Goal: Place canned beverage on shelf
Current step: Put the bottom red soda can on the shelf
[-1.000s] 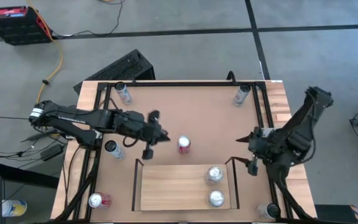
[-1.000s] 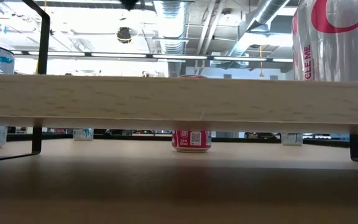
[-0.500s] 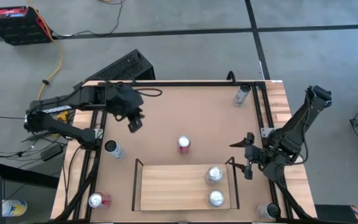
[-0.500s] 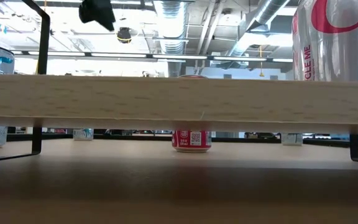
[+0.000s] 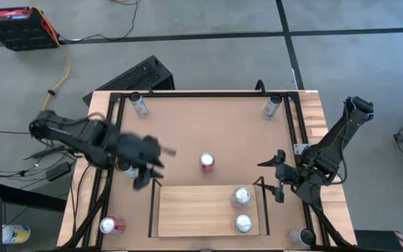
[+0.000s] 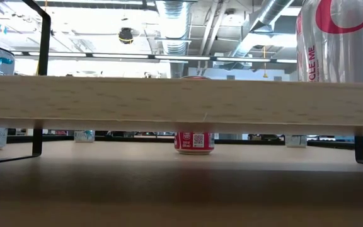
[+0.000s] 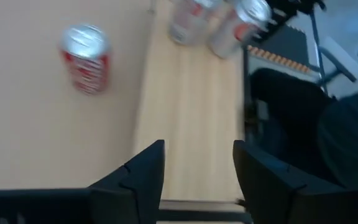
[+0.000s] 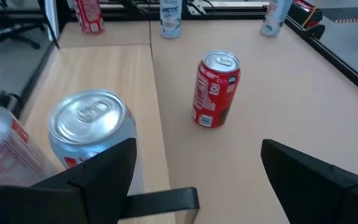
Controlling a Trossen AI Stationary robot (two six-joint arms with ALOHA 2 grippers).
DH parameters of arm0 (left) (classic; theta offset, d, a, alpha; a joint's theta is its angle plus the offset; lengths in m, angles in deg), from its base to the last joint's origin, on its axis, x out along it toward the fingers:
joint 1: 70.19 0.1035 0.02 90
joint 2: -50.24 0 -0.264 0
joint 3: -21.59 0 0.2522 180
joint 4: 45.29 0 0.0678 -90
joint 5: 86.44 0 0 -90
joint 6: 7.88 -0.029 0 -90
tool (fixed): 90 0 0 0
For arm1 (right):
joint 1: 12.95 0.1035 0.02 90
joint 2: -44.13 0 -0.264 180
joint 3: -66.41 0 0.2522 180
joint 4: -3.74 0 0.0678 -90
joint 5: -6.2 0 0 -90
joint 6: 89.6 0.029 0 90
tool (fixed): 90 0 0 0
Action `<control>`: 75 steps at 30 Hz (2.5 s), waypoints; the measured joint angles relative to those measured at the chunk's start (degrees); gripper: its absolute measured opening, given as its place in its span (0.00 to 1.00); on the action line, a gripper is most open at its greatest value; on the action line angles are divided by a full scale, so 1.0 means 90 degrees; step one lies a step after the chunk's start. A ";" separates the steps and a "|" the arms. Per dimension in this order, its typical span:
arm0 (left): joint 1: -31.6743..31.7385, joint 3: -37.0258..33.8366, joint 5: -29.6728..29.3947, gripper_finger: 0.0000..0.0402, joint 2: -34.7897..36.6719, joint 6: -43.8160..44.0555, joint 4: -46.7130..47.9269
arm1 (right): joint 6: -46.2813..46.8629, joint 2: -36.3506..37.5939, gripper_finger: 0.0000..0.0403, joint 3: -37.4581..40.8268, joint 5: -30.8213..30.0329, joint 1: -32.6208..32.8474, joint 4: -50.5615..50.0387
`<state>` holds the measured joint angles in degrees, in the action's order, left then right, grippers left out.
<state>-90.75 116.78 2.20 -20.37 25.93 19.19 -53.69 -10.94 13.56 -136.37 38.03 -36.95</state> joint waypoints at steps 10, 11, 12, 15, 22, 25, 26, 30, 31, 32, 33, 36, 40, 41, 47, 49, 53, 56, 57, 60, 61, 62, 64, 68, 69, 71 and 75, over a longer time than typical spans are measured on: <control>-0.2349 0.0733 -0.1061 0.38 -0.1166 0.1845 -0.0151 | 0.0223 -0.0056 0.92 0.0000 0.0002 -0.0002 0.0164; -0.2494 0.0967 -0.1170 0.37 -0.1360 0.2008 -0.0060 | 0.0222 -0.0065 0.92 0.0000 0.0009 0.0000 0.0177; -0.2620 0.1215 -0.1264 0.36 -0.1560 0.2177 0.0064 | 0.0226 -0.0065 0.92 0.0000 0.0014 0.0000 0.0183; -0.2889 0.2108 -0.1385 0.34 -0.2216 0.2673 0.0777 | 0.0198 -0.0061 0.92 0.0000 0.0015 0.0000 0.0182; -0.3183 0.3513 -0.1032 0.33 -0.3476 0.4610 0.2964 | 0.0123 -0.0061 0.92 0.0000 0.0019 0.0000 -0.0161; -0.3201 0.3552 -0.0453 0.35 -0.3707 0.5422 0.3684 | 0.0130 -0.0056 0.92 -0.0007 0.0014 0.0000 -0.0419; -0.3201 0.3554 -0.0168 0.36 -0.3737 0.5668 0.3966 | 0.0128 -0.0056 0.92 -0.0007 0.0012 0.0000 -0.0468; -0.3265 0.3342 0.0112 0.42 -0.3703 0.6339 0.4381 | 0.0126 -0.0053 0.92 -0.0012 0.0005 0.0002 -0.0621; -0.3322 0.3302 0.0028 0.44 -0.3699 0.6432 0.4357 | 0.0076 -0.0053 0.92 -0.0012 0.0004 0.0002 -0.0619; -0.3386 0.3294 -0.0056 0.46 -0.3699 0.6561 0.4355 | 0.0013 -0.0053 0.92 -0.0012 0.0000 0.0002 -0.0618; -0.3433 0.3295 -0.0058 0.48 -0.3699 0.6667 0.4360 | -0.0023 -0.0053 0.92 -0.0012 0.0000 0.0002 -0.0623; -0.3570 0.3299 0.0120 0.54 -0.3699 0.6994 0.4369 | -0.0230 -0.0053 0.92 -0.0015 -0.0008 0.0002 -0.0615; -0.3907 0.3297 0.0072 0.60 -0.3708 0.7252 0.4377 | -0.0353 -0.0053 0.92 -0.0017 -0.0010 0.0002 -0.0621; -0.4035 0.3297 0.0011 0.61 -0.3708 0.7268 0.4372 | -0.0354 -0.0053 0.92 -0.0017 -0.0010 0.0002 -0.0623; -0.4800 0.3295 -0.0383 0.62 -0.3723 0.7366 0.4364 | -0.0379 -0.0053 0.92 -0.0017 -0.0008 0.0002 -0.0636; -0.4981 0.3229 -0.0391 0.62 -0.3725 0.7091 0.4372 | -0.0380 -0.0053 0.92 -0.0017 -0.0007 0.0002 -0.0645; -0.5147 0.2975 -0.0390 0.62 -0.3725 0.6625 0.4357 | -0.0380 -0.0053 0.92 -0.0015 -0.0005 0.0002 -0.0652; -0.5148 0.2617 -0.0384 0.62 -0.3728 0.6273 0.4365 | -0.0378 -0.0053 0.92 -0.0012 -0.0004 0.0002 -0.0652; -0.5130 0.2514 -0.0372 0.62 -0.3728 0.6144 0.4362 | -0.0378 -0.0053 0.92 -0.0012 -0.0003 0.0002 -0.0652; -0.5045 0.2292 -0.0378 0.62 -0.3730 0.5749 0.4365 | -0.0378 -0.0056 0.92 -0.0010 -0.0003 0.0002 -0.0645; -0.5034 0.2246 -0.0391 0.62 -0.3730 0.5625 0.4369 | -0.0378 -0.0056 0.92 -0.0010 0.0000 0.0002 -0.0640; -0.5027 0.2200 -0.0393 0.62 -0.3730 0.5528 0.4364 | -0.0378 -0.0056 0.92 -0.0007 0.0004 0.0002 -0.0633; -0.5020 0.2157 -0.0387 0.62 -0.3732 0.5489 0.4366 | -0.0378 -0.0056 0.92 -0.0007 0.0006 0.0002 -0.0631; -0.5029 0.2143 -0.0385 0.62 -0.3733 0.5719 0.4252 | -0.0378 -0.0056 0.92 -0.0005 0.0011 0.0002 -0.0628; -0.5051 0.2143 -0.0392 0.62 -0.3732 0.5787 0.4177 | -0.0378 -0.0056 0.92 -0.0005 0.0012 0.0000 -0.0630; -0.5072 0.2143 -0.0399 0.62 -0.3733 0.5883 0.4116 | -0.0378 -0.0058 0.92 -0.0005 0.0014 0.0000 -0.0630; -0.5172 0.2142 -0.0694 0.62 -0.3721 0.6134 0.4304 | -0.0379 -0.0058 0.92 -0.0005 0.0014 0.0002 -0.0630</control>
<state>-137.29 136.06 -4.04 -53.86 81.13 57.93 -57.10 -11.46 13.52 -136.25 38.05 -42.62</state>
